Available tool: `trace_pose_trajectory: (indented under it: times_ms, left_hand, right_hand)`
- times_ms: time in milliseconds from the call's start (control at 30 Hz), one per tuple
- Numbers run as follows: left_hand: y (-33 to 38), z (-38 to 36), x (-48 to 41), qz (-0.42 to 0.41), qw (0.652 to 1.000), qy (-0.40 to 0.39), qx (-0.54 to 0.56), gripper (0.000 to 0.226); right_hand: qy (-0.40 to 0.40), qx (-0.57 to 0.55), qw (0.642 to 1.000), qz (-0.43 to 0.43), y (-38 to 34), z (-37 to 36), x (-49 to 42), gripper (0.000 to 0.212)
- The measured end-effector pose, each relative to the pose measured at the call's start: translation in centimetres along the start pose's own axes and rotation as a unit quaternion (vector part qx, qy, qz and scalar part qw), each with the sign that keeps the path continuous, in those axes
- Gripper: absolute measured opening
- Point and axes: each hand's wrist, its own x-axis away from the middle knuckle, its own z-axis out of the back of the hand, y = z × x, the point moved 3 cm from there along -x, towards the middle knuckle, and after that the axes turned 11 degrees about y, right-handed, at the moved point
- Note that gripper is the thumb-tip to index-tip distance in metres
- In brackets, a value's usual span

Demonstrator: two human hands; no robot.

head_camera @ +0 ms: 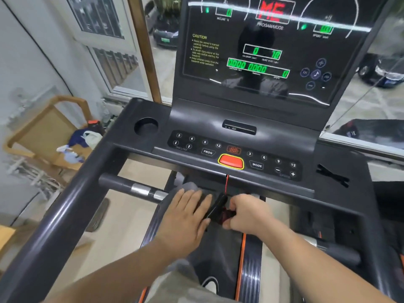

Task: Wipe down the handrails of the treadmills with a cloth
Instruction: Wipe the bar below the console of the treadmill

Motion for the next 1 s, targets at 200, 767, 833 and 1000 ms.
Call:
trace_pose_trajectory:
  times_ms: [200,767,833,1000]
  left_hand:
    - [-1.3,1.1,-8.4,0.035,0.979,-0.200,0.006,0.053]
    - [-0.3,1.0,-4.1,-0.033,0.998,0.028,-0.039,0.040]
    - [-0.6,1.5,-6.9,-0.019,0.995,-0.084,-0.057,0.049]
    - [0.5,0.9,-8.7,0.079,0.982,-0.167,-0.035,0.051]
  right_hand:
    - [0.021,0.018,1.000,-0.007,-0.2,-0.5,0.5,0.039]
    - [0.047,0.010,0.999,-0.005,0.7,-1.4,1.0,0.051]
    - [0.043,0.009,0.999,-0.005,0.7,-1.2,1.0,0.052]
    - [0.032,0.002,0.999,-0.011,0.8,-1.2,1.0,0.049]
